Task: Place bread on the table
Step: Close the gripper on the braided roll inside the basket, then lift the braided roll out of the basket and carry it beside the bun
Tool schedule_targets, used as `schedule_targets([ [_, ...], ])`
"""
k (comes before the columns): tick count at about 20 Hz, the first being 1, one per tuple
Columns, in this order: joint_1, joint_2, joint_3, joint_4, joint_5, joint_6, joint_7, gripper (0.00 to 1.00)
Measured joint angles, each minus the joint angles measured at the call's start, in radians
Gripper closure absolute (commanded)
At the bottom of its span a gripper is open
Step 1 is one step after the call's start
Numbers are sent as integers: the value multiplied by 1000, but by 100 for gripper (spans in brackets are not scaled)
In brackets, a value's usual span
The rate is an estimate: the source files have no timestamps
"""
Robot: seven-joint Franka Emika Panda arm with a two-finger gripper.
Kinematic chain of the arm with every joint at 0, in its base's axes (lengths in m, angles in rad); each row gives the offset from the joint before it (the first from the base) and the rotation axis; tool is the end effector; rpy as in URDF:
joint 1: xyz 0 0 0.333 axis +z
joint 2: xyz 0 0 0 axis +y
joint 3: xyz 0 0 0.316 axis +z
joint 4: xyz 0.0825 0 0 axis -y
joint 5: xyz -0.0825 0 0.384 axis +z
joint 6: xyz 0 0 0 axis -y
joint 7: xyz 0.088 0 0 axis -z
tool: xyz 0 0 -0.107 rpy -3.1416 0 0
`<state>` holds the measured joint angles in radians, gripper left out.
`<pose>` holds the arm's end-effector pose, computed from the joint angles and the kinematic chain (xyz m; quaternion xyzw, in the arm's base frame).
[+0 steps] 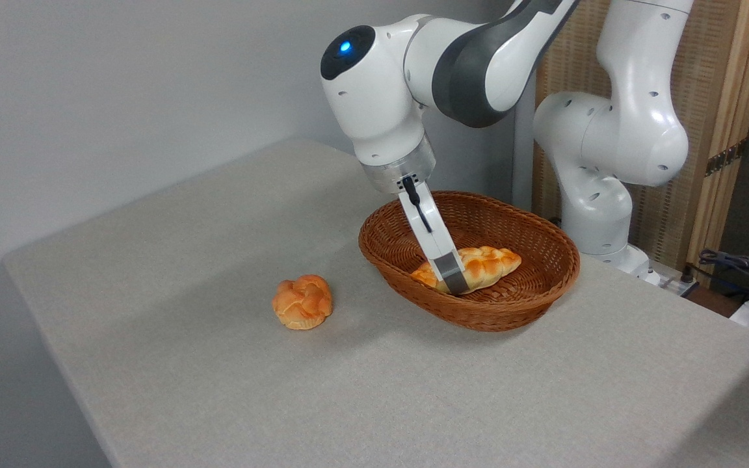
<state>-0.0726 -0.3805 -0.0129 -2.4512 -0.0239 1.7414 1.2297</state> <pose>0.3829 -0.0350 0.4157 0.7836 -0.5991 -0.1329 0.0963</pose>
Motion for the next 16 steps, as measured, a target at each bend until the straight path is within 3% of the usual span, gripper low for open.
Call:
schedule_targets([
  [12, 0, -2, 0, 1, 0, -10, 5, 52],
  [16, -1, -10, -3, 47, 0, -99, 11, 52],
])
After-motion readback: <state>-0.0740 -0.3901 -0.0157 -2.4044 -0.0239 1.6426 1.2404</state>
